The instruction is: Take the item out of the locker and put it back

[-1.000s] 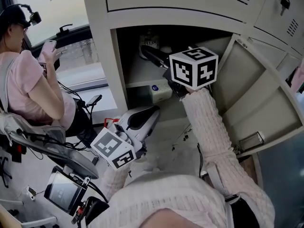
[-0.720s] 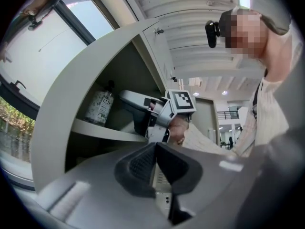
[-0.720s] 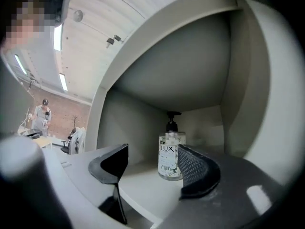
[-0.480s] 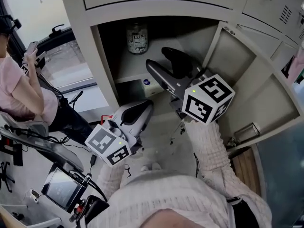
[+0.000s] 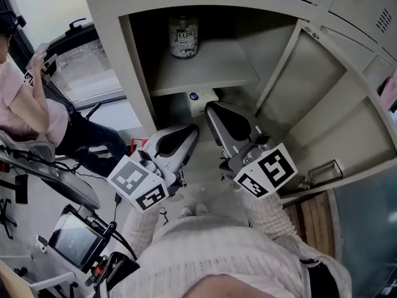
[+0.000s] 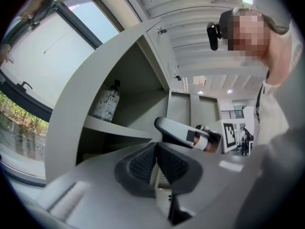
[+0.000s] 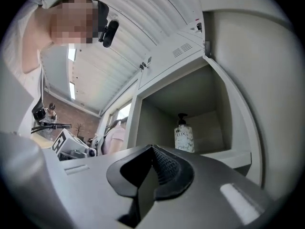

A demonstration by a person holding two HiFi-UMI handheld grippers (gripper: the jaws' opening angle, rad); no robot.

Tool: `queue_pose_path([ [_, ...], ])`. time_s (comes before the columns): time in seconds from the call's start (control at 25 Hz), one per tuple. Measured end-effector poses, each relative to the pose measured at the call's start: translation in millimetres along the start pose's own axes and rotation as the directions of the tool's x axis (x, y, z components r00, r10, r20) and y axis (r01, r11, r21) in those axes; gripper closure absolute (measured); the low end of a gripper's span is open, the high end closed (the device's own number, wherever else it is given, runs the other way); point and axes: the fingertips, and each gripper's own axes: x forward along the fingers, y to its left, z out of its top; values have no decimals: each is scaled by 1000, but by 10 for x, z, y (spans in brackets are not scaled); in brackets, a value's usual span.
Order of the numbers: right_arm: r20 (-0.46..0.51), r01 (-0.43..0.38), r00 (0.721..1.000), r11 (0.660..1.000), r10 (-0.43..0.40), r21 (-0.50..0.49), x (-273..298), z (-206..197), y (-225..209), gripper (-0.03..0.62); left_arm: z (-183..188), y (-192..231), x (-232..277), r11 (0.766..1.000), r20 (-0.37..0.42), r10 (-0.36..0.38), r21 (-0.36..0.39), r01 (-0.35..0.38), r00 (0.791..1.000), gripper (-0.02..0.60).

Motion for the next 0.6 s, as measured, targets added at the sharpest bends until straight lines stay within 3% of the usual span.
queue_pose_path([
  [0.2,-16,-35,999,998,36,49,-100,-154,41,594,-5,-13,30,1000,-6,-9,11,10,1000,574],
  [0.6,-88,-27,995,996,35,88,-105,-425,1,594,-87,-116,59,998,-30,-56,8,56,998,574],
])
